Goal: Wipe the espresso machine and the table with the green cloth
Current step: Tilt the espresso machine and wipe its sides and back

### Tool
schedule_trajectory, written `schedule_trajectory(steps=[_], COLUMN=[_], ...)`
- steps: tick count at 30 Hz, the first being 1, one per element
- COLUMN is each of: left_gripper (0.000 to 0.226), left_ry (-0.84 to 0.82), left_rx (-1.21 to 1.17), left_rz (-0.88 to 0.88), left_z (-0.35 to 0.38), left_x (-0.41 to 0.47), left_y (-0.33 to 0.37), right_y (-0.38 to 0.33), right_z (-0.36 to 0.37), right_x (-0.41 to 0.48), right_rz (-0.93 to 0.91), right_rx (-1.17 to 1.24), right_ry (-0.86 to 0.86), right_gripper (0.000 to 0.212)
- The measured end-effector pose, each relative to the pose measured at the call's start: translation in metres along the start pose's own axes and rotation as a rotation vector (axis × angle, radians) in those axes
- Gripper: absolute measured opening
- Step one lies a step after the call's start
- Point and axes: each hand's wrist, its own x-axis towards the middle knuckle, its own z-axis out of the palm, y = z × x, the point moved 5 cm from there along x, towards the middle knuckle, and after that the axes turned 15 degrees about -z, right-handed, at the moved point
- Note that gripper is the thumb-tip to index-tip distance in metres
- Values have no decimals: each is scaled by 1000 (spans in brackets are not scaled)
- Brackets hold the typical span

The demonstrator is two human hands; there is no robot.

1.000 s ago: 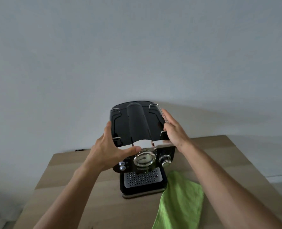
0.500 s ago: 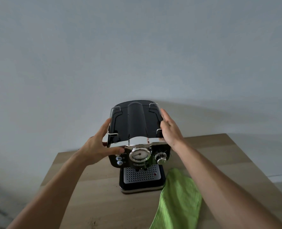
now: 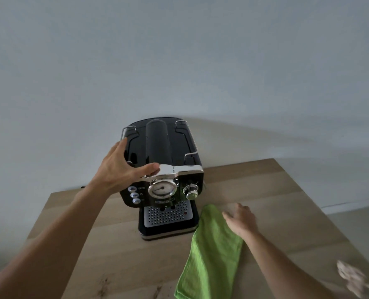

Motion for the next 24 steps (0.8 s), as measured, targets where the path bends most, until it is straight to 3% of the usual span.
schedule_trajectory(steps=[5, 10, 12, 18, 21, 24], left_gripper=[130, 131, 129, 129, 134, 134], left_ry=[8, -11, -13, -27, -36, -29], left_rx=[18, 9, -3, -17, -3, -3], left_rz=[-29, -38, -33, -16, -18, -18], left_z=[1, 0, 0, -1, -1, -2], left_x=[-1, -4, -5, -4, -1, 0], left_y=[3, 5, 6, 6, 2, -1], right_y=[36, 69, 63, -29, -76, -114], right_z=[12, 37, 36, -3, -4, 33], right_x=[-10, 6, 7, -18, -17, -18], right_rz=[178, 264, 277, 86, -91, -217], right_rx=[-128, 47, 179, 700, 595, 499], right_ry=[71, 93, 83, 281, 402, 322], right_gripper=[57, 39, 18, 9, 9, 7])
